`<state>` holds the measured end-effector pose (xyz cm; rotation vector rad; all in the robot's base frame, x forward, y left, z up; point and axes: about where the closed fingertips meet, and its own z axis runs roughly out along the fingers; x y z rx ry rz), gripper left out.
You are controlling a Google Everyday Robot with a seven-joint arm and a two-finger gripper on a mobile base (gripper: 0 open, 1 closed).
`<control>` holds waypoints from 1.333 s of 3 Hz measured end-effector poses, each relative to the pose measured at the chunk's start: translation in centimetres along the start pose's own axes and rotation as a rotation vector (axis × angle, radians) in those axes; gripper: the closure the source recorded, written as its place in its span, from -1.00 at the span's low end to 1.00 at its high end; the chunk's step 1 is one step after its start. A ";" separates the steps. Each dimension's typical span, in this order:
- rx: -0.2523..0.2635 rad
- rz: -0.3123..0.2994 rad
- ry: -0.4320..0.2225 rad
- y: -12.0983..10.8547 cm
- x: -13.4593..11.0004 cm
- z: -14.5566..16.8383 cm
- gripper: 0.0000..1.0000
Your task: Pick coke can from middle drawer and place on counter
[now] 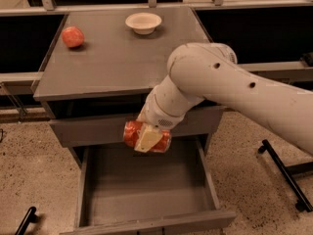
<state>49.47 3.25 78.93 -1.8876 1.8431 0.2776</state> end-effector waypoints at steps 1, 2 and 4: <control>0.020 0.008 0.017 -2.8 0.8 0.2 1.00; 0.043 -0.021 0.124 -8.9 2.8 -3.2 1.00; 0.057 0.014 0.171 -14.5 5.1 -8.9 1.00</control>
Offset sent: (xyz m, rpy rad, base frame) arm 0.1428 -0.0889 0.1181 -0.2288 -0.0887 -0.0641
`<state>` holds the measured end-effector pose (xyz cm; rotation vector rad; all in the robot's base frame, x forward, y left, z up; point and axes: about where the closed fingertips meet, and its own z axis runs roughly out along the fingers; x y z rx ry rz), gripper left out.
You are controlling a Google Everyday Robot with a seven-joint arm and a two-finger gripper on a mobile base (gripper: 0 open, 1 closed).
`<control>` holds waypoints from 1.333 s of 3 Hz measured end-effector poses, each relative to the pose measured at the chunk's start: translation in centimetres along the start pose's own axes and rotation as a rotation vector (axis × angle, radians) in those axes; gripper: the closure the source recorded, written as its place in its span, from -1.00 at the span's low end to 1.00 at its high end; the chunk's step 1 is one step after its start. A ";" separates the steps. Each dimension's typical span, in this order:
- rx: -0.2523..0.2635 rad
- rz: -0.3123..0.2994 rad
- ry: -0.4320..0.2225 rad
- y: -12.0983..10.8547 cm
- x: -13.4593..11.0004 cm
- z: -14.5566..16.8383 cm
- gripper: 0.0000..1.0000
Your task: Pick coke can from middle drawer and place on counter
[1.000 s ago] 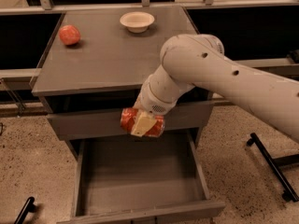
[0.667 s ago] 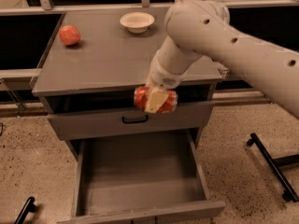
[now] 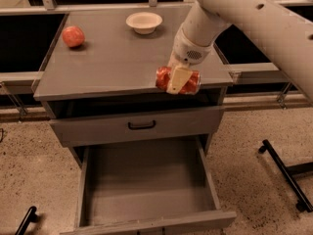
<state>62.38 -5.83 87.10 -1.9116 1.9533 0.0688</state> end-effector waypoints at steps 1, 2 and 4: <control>0.000 0.000 0.000 0.0 0.0 0.0 1.00; 0.009 0.018 0.043 -2.4 0.3 -0.3 1.00; 0.010 0.117 0.189 -11.6 4.1 2.1 1.00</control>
Offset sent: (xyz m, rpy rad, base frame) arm 0.0742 -0.0215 0.0292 -0.1238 -0.0041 -0.1009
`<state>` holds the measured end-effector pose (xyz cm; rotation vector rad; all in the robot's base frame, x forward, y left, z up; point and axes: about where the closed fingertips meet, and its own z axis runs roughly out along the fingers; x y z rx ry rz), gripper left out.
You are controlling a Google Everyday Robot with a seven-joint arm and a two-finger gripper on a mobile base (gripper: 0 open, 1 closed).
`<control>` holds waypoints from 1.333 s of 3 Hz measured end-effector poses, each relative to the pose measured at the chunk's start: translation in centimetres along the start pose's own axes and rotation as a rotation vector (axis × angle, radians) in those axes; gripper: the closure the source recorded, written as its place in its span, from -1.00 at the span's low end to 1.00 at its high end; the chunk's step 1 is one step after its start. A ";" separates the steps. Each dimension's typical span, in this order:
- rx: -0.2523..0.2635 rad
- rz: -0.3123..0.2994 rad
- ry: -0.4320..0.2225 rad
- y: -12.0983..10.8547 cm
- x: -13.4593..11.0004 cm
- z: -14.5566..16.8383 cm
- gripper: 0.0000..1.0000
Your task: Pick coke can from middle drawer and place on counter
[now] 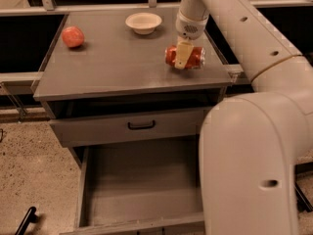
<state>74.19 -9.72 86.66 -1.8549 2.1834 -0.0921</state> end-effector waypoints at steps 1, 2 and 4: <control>0.037 0.093 0.000 -3.0 1.5 0.2 1.00; 0.102 0.197 -0.002 -5.6 2.9 0.2 0.65; 0.152 0.202 -0.031 -7.2 2.3 0.5 -0.44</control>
Offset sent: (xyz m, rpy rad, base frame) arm 0.0966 -0.0801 0.0389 0.0287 -0.0496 -0.3533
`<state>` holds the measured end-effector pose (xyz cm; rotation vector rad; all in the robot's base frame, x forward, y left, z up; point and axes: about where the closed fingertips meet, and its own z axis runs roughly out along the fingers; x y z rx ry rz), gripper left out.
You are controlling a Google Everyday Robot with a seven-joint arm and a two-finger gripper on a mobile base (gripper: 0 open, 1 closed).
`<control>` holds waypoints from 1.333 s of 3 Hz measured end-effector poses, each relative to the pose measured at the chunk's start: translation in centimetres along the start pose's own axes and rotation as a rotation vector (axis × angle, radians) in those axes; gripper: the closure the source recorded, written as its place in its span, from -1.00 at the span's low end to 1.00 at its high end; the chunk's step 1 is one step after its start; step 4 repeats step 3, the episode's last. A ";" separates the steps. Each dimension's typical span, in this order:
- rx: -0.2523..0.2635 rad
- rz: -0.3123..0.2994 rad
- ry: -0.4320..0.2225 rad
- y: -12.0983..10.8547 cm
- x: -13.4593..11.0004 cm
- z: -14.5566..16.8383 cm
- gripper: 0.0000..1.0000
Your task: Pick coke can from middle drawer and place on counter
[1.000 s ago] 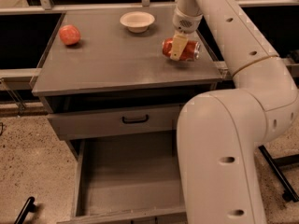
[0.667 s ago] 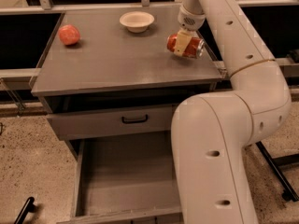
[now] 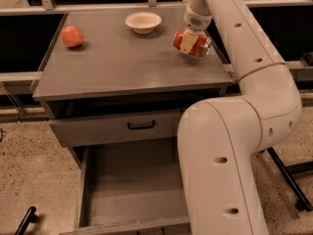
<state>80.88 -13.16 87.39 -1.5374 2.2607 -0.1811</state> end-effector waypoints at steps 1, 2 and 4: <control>0.000 0.000 0.000 0.0 0.0 0.0 -0.90; 0.000 0.000 0.000 0.0 0.0 0.0 -1.00; 0.000 0.000 0.000 0.0 0.0 0.0 -1.00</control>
Offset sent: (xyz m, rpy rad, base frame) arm 0.0000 0.0000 0.0000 0.0000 0.0000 0.0000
